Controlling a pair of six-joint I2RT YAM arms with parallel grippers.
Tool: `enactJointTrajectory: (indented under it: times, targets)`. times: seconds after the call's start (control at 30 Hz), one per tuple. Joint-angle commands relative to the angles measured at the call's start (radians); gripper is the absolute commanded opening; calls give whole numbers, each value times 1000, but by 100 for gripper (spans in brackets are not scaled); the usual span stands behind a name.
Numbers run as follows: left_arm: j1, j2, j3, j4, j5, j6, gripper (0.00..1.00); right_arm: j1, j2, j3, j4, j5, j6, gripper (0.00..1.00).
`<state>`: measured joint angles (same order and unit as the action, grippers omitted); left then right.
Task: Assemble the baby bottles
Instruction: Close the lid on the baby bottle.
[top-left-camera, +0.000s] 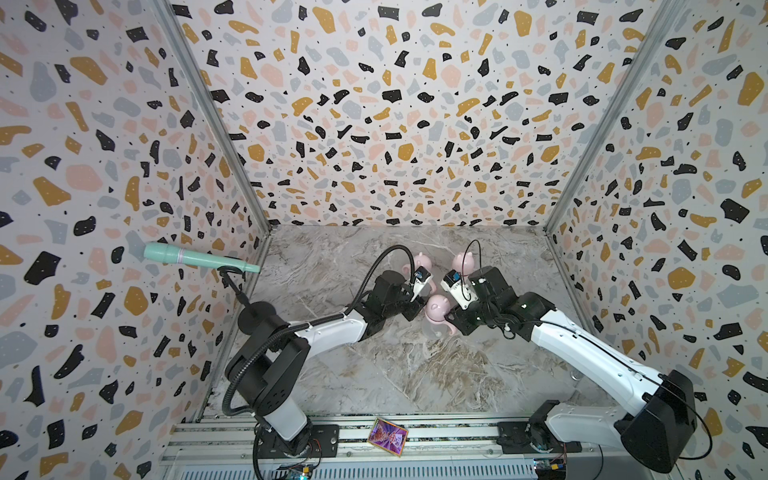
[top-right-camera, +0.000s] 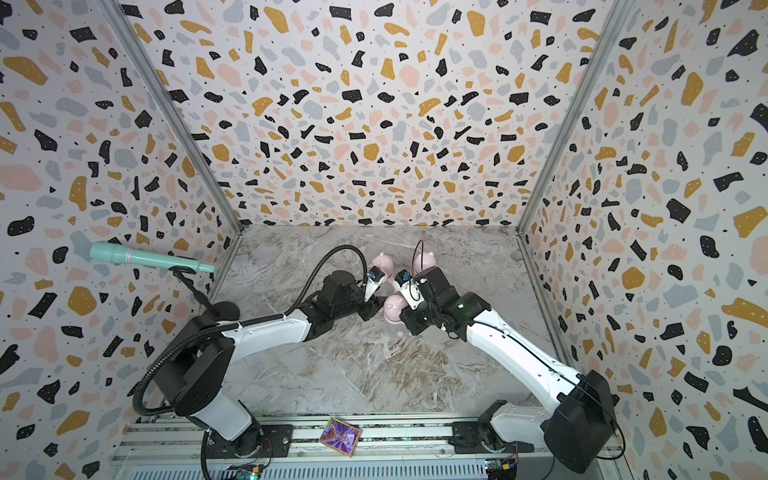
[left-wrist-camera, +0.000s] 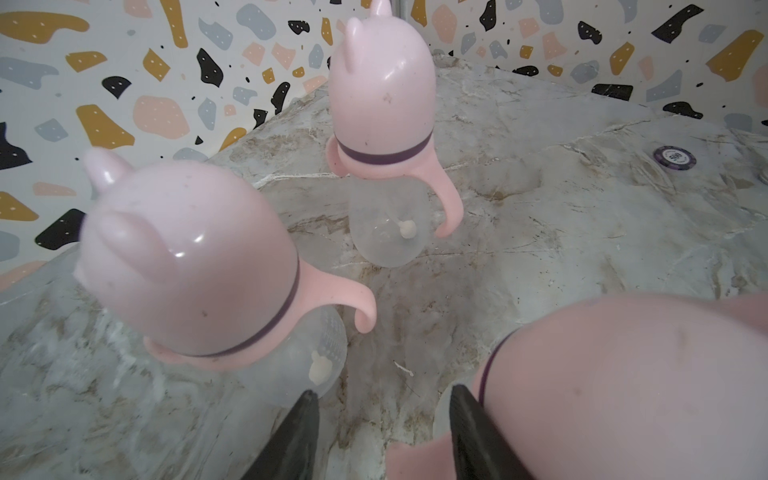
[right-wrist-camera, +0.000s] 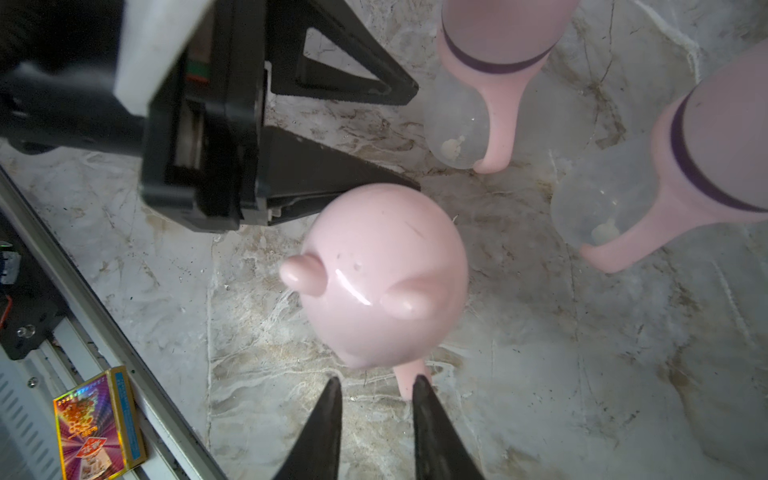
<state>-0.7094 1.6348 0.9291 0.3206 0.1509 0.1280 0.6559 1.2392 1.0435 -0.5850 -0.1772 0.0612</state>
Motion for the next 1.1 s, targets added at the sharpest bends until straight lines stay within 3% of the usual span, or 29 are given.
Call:
enactJointTrajectory:
  times: [0.0, 0.2, 0.43, 0.7, 0.83, 1.07]
  targets:
    - [-5, 7, 48, -23, -53, -42, 53, -7, -50, 59, -32, -48, -7, 35]
    - [-5, -5, 98, -87, -95, -87, 58, -39, -100, 78, 29, -137, 7, 39]
    - [-5, -113, 73, -77, -223, -215, 66, -66, -129, -1, 281, -98, 74, 43]
    - [-14, -301, -18, -18, -309, -372, 64, -65, -106, -79, 503, -111, 120, 38]
    - [-55, -373, -70, 16, -286, -373, 59, -51, -110, -121, 553, -99, 141, 36]
    - [-134, -369, -99, 24, -323, -372, 55, -29, -116, -198, 631, -42, 175, 32]
